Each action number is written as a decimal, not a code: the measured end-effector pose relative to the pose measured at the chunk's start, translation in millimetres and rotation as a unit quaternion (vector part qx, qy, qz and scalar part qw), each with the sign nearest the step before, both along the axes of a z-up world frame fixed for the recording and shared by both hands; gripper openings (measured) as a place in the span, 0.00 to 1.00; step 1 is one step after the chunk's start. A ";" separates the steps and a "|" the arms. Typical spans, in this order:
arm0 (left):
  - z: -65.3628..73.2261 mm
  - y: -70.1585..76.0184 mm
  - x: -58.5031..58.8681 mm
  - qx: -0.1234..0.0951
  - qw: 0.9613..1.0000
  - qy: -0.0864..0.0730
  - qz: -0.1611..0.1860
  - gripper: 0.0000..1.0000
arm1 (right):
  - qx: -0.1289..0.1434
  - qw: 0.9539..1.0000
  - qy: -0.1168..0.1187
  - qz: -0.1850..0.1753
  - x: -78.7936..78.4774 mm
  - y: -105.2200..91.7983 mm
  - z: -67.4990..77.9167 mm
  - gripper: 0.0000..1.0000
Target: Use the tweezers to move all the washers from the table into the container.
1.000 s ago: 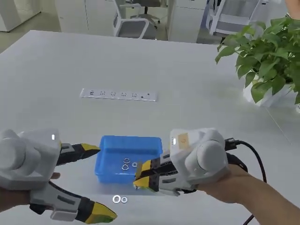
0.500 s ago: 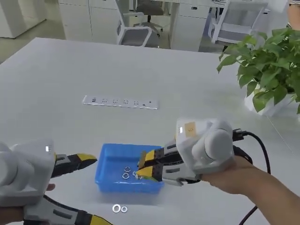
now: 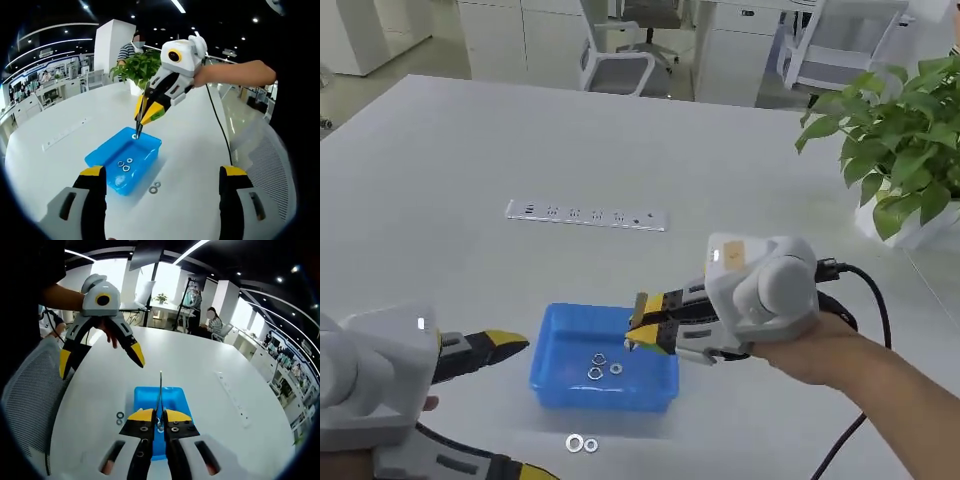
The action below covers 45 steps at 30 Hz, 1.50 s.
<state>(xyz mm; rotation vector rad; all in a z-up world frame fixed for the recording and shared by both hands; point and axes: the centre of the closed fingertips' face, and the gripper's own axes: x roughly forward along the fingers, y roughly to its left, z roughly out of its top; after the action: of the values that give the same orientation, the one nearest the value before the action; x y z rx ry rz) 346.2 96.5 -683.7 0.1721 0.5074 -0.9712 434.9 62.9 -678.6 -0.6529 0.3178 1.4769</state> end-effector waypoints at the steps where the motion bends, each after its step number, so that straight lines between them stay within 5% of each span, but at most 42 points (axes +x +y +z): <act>1: -0.1 0.0 -0.4 0.000 1.000 0.000 0.000 0.99 | -0.001 1.000 0.001 -0.001 1.5 0.0 -1.9 0.07; 22: 6.2 -2.7 5.6 -0.010 1.000 -0.006 0.011 0.99 | -0.015 0.999 0.022 -0.021 17.3 0.3 -45.1 0.07; 45: 2.5 -10.3 36.2 -0.008 1.000 -0.008 0.000 0.80 | -0.025 0.999 0.041 -0.022 14.1 -0.4 -73.6 0.07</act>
<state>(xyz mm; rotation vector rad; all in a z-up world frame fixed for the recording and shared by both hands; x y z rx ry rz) 382.4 86.2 -681.2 0.1657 0.4843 -0.9721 449.0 62.4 -752.2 -0.6228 0.4318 1.4607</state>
